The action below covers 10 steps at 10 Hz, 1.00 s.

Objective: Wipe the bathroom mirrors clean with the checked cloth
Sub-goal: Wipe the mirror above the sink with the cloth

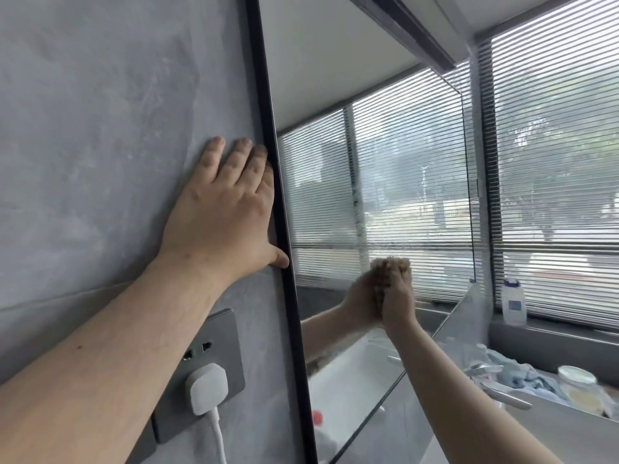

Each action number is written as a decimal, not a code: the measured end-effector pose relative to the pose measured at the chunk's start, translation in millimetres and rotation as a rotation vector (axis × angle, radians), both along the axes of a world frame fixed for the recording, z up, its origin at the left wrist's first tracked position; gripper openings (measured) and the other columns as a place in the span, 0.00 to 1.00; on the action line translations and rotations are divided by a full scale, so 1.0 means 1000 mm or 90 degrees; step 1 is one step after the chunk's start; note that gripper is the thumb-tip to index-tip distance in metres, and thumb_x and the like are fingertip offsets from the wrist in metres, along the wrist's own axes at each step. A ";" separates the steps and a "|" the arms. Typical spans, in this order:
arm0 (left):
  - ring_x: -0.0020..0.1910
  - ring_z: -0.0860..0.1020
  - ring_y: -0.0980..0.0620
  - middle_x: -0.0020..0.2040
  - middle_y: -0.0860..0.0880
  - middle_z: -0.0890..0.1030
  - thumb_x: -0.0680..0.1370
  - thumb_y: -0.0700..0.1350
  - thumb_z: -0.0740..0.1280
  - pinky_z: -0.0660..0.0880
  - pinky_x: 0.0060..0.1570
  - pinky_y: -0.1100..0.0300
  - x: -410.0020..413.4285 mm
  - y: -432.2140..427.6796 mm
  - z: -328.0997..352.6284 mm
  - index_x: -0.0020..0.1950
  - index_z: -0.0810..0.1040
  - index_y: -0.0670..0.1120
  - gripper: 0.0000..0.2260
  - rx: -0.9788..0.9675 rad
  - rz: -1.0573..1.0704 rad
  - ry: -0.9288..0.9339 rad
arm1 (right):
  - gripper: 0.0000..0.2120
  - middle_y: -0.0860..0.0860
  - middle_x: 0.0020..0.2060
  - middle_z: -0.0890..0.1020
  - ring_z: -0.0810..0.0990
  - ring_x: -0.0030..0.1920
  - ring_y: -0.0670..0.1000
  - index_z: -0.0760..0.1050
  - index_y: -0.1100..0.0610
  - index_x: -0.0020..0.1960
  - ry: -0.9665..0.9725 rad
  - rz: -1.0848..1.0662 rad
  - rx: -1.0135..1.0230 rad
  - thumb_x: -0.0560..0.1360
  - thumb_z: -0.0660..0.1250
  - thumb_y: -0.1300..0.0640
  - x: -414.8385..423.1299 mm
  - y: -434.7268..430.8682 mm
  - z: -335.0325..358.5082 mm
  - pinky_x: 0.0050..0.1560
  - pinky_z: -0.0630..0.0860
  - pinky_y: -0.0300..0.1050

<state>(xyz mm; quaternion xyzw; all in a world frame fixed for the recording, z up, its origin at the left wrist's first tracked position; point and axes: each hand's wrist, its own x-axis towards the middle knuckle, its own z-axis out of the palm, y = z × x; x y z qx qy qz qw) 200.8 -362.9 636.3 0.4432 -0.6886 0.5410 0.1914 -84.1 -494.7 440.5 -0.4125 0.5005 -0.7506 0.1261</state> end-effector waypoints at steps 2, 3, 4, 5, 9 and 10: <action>0.80 0.50 0.43 0.81 0.42 0.54 0.63 0.81 0.55 0.43 0.78 0.42 0.000 0.001 0.000 0.80 0.54 0.40 0.59 0.000 0.003 0.006 | 0.33 0.47 0.80 0.55 0.49 0.80 0.46 0.57 0.46 0.80 0.202 0.005 -0.134 0.76 0.53 0.41 0.075 0.048 0.084 0.79 0.43 0.50; 0.80 0.51 0.43 0.81 0.42 0.56 0.62 0.81 0.56 0.43 0.78 0.42 0.000 0.002 0.000 0.80 0.55 0.40 0.59 0.002 -0.004 0.011 | 0.30 0.42 0.79 0.46 0.39 0.78 0.40 0.46 0.43 0.78 0.461 -0.036 -0.134 0.78 0.48 0.41 0.115 0.083 0.080 0.75 0.34 0.36; 0.80 0.52 0.43 0.80 0.41 0.57 0.62 0.81 0.58 0.44 0.77 0.42 0.000 0.002 0.000 0.80 0.57 0.40 0.59 0.005 -0.006 0.010 | 0.28 0.45 0.79 0.47 0.41 0.79 0.44 0.45 0.45 0.78 0.578 -0.033 -0.186 0.80 0.47 0.43 0.117 0.087 0.080 0.78 0.38 0.40; 0.80 0.50 0.43 0.81 0.42 0.55 0.62 0.81 0.55 0.42 0.77 0.42 0.001 0.002 0.000 0.80 0.54 0.40 0.59 0.001 0.000 0.002 | 0.29 0.42 0.78 0.50 0.43 0.79 0.41 0.49 0.45 0.78 0.491 -0.067 -0.177 0.79 0.49 0.42 0.099 0.074 0.110 0.75 0.38 0.34; 0.80 0.50 0.43 0.81 0.42 0.56 0.64 0.80 0.56 0.42 0.77 0.42 0.003 0.000 -0.001 0.80 0.57 0.40 0.57 0.002 -0.019 -0.003 | 0.26 0.58 0.64 0.76 0.75 0.64 0.62 0.68 0.56 0.69 -0.012 -0.042 0.014 0.79 0.56 0.40 -0.025 -0.006 0.107 0.65 0.72 0.62; 0.80 0.49 0.42 0.81 0.42 0.54 0.64 0.80 0.58 0.41 0.77 0.41 0.002 0.001 0.000 0.80 0.56 0.40 0.57 0.013 -0.021 0.001 | 0.33 0.54 0.66 0.75 0.74 0.67 0.58 0.68 0.53 0.70 0.093 -0.058 0.018 0.75 0.54 0.32 -0.021 -0.002 0.116 0.67 0.71 0.62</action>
